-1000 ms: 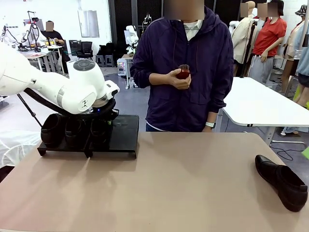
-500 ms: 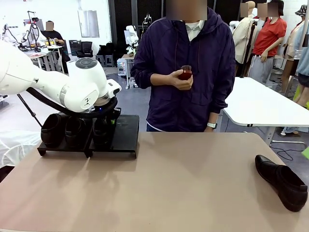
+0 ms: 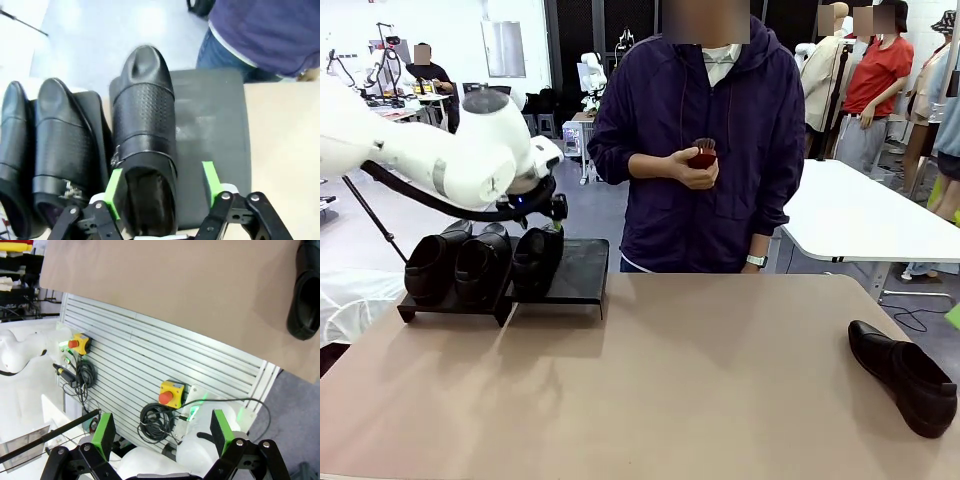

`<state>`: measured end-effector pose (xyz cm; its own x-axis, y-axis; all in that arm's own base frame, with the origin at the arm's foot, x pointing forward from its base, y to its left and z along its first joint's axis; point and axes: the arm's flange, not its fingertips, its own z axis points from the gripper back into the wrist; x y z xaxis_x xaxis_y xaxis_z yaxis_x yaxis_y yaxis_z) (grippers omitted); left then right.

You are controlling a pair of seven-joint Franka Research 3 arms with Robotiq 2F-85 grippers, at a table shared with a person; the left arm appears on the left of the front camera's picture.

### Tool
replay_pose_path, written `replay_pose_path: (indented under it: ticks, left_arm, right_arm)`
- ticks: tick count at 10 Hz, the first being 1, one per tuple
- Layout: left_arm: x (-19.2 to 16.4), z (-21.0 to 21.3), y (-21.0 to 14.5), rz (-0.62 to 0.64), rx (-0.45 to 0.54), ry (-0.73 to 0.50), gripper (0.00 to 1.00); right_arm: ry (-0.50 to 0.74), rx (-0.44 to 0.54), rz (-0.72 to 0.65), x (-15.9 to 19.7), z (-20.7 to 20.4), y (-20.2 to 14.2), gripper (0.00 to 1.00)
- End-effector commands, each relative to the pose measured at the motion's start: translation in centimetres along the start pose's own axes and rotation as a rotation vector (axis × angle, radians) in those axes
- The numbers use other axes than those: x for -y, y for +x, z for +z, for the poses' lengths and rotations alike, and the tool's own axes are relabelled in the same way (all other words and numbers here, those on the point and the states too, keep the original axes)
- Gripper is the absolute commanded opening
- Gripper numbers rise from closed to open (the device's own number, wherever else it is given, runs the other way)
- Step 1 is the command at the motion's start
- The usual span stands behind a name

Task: Organize the shoes by placing them on the stand.
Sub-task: Place the Shoe from the middle of the table onto the Shoes Stand.

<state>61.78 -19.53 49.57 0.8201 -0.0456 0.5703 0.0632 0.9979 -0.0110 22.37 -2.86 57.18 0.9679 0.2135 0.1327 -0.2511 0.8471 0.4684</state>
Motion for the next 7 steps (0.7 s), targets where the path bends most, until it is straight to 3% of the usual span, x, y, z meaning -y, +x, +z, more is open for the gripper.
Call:
replay_pose_path:
  ticks: [1, 2, 5, 7]
  left_arm:
    - [-1.0, 4.6, 1.8, -0.075, -0.165, -0.097, 1.0]
    - [-1.1, 6.4, 1.5, -0.15, -0.271, -0.153, 1.0]
    - [-2.9, 11.2, 0.1, -0.244, -0.435, -0.277, 1.0]
    - [-5.0, 13.5, -1.6, -0.197, -0.618, -0.33, 1.0]
  right_arm:
    - [0.014, -0.003, 0.024, -0.1, 0.3, 0.1, 1.0]
    - [0.014, -0.003, 0.024, -0.1, 0.3, 0.1, 1.0]
    - [0.014, -0.003, 0.024, -0.1, 0.3, 0.1, 1.0]
    - [0.014, -0.003, 0.024, -0.1, 0.3, 0.1, 1.0]
